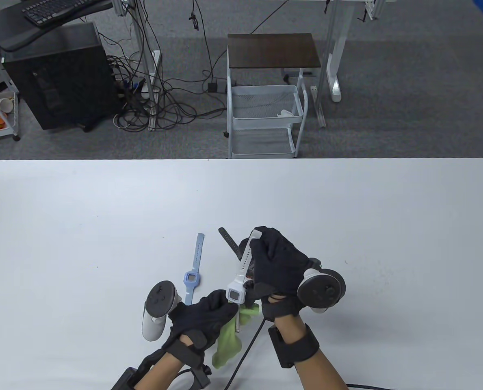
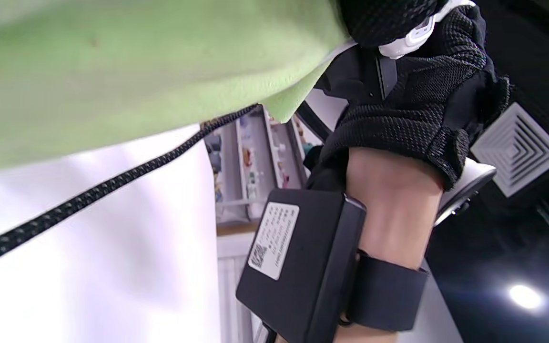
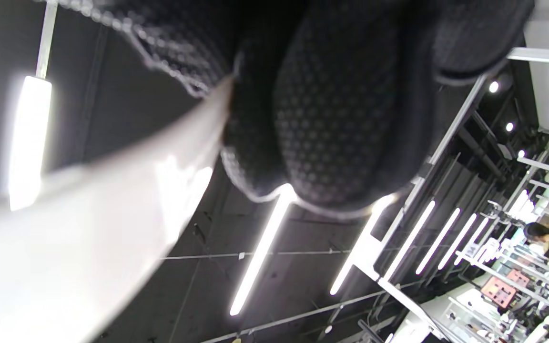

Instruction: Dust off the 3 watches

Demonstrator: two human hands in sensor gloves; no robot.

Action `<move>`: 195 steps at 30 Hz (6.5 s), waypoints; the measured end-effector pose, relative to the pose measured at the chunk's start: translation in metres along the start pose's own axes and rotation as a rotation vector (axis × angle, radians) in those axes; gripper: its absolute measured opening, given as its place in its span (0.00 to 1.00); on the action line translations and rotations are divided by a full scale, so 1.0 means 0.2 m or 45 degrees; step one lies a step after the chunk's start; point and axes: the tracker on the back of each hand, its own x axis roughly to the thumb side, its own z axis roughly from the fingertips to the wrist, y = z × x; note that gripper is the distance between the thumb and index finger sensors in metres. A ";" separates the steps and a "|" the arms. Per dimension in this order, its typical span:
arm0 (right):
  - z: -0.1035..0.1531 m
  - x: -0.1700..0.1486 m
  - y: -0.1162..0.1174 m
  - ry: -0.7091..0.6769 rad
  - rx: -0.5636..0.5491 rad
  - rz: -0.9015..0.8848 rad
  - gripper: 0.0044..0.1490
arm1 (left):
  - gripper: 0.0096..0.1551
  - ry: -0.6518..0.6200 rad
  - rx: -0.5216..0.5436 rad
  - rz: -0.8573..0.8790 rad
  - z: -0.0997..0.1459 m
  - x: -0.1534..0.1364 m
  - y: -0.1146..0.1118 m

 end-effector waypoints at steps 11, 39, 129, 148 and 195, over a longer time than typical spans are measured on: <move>-0.01 -0.01 -0.02 0.025 -0.028 -0.109 0.25 | 0.29 -0.042 -0.037 0.137 0.00 -0.01 0.06; -0.01 -0.01 -0.02 0.023 -0.021 -0.144 0.25 | 0.26 -0.020 0.060 -0.145 0.02 0.03 0.17; -0.01 0.02 -0.09 -0.047 -0.216 -0.353 0.24 | 0.27 0.264 0.105 -0.446 0.05 0.04 0.22; -0.04 0.01 -0.20 -0.014 -0.338 -0.391 0.24 | 0.26 0.256 0.137 -0.507 0.06 0.03 0.25; -0.06 -0.06 -0.15 0.122 -0.102 -0.289 0.24 | 0.39 0.760 -0.408 -0.960 -0.07 -0.32 0.11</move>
